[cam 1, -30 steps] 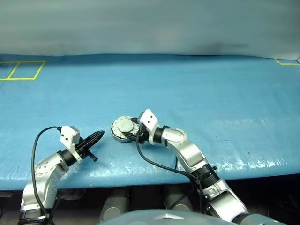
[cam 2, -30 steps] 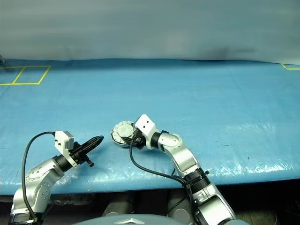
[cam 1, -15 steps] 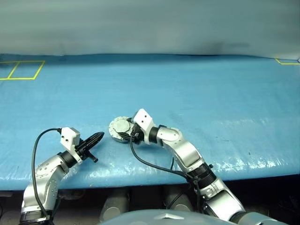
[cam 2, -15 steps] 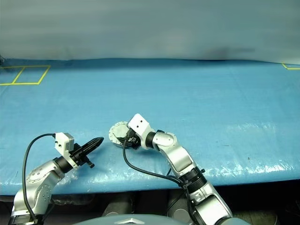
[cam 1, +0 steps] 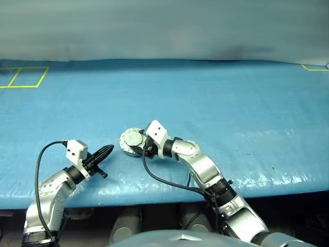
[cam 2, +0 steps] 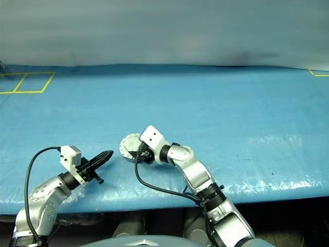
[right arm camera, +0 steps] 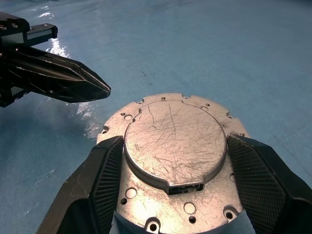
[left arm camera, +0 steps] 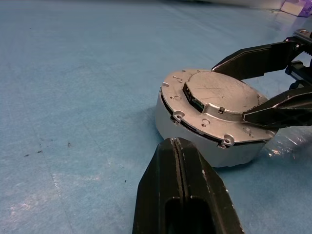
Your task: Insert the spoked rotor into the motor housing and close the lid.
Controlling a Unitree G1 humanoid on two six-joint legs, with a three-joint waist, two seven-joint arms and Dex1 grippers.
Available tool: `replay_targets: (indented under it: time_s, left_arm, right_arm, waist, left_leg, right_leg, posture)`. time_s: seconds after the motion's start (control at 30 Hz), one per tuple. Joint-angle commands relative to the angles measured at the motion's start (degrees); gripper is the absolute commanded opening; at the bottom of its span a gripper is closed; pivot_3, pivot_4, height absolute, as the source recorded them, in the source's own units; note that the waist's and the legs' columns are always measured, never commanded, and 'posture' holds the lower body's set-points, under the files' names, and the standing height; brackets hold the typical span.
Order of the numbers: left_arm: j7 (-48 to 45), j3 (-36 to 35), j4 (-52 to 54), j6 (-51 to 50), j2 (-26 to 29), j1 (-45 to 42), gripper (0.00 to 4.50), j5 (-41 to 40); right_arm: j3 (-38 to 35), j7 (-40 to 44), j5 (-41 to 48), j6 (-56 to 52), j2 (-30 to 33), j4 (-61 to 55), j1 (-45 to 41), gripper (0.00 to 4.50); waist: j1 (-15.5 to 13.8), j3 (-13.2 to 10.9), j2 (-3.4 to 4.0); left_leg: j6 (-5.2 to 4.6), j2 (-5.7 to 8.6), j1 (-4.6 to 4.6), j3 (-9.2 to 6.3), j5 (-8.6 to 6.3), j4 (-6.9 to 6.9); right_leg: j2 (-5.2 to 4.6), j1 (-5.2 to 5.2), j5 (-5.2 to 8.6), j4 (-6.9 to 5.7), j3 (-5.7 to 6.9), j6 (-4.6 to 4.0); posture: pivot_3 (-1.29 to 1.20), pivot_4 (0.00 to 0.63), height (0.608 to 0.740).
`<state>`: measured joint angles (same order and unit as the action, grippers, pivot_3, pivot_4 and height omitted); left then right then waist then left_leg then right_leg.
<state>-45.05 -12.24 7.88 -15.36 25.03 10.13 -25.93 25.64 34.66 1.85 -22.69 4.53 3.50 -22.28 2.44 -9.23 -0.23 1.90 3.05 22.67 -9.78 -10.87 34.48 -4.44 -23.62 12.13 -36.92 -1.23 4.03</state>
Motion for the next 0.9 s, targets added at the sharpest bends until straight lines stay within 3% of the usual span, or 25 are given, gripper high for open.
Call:
replay_targets:
  time_s: [0.03,0.53,0.9]
  left_arm:
    - [0.1,-0.1,1.3,1.5,0.0,-0.2,0.0,-0.4]
    - [3.8,-2.2,1.5,0.1,-3.8,-2.5,0.0,-5.2]
    - [4.7,4.7,-2.6,-3.4,-2.9,-6.6,0.0,-0.6]
  right_arm:
    - [0.6,-0.7,-1.3,-0.2,-0.2,1.7,-0.3,3.05]
    - [1.9,-2.1,-3.9,-1.6,0.5,4.7,-0.8,3.05]
    - [1.6,-2.7,-4.1,-1.5,0.6,4.0,-0.5,3.05]
  waist:
    - [0.0,0.0,0.0]
    - [0.0,0.1,0.01]
    - [0.0,0.1,0.03]
  left_leg:
    - [0.0,-0.01,-0.01,0.01,0.0,0.01]
    - [0.03,-0.22,-0.12,0.09,0.02,0.06]
    - [0.04,-0.26,-0.12,0.14,0.02,0.08]
  right_leg:
    - [0.0,0.01,0.0,-0.01,0.0,0.0]
    - [0.08,0.08,-0.03,-0.03,0.08,-0.06]
    - [0.1,0.08,-0.04,-0.03,0.12,-0.06]
  posture:
    - [0.0,0.15,0.74]
    - [0.0,0.15,0.74]
    - [0.0,0.15,0.74]
